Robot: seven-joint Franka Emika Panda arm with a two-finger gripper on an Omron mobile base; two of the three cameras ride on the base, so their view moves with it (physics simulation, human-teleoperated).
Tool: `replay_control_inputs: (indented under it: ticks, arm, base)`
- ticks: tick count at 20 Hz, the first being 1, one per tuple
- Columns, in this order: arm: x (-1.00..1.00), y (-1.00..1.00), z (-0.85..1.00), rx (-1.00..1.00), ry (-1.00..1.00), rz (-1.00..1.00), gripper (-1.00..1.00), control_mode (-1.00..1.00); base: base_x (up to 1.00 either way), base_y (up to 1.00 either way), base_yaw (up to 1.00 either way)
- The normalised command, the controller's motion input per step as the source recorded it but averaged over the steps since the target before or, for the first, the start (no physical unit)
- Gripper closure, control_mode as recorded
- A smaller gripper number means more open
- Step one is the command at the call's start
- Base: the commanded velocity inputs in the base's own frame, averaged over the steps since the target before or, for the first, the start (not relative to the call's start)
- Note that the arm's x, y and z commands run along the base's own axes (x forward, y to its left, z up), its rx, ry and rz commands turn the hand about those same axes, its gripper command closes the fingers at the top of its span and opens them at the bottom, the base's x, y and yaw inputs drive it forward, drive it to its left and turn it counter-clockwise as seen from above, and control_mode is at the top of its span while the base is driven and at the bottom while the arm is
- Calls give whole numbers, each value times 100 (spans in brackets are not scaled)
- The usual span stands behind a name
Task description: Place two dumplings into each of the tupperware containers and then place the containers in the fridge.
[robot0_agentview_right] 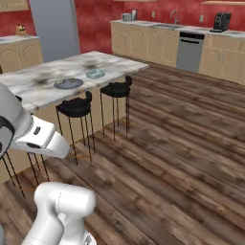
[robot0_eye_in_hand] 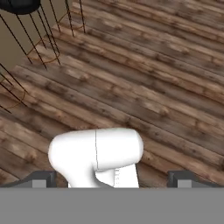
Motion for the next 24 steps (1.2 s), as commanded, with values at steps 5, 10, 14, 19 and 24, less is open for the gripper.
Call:
replay_control_inputs:
  ticks: [5, 10, 14, 19, 24]
  arm:
    - [0, 0, 0, 0, 0, 0, -100, 100]
    - [0, 0, 0, 0, 0, 0, -100, 100]
    - [0, 0, 0, 0, 0, 0, -100, 100]
    - [0, 0, 0, 0, 0, 0, -100, 100]
    - [0, 0, 0, 0, 0, 0, -100, 100]
  base:
    - [85, -70, 43]
    - [82, -64, 42]
    - [82, -65, 44]
    - [80, -68, 46]
    - [86, -45, 53]
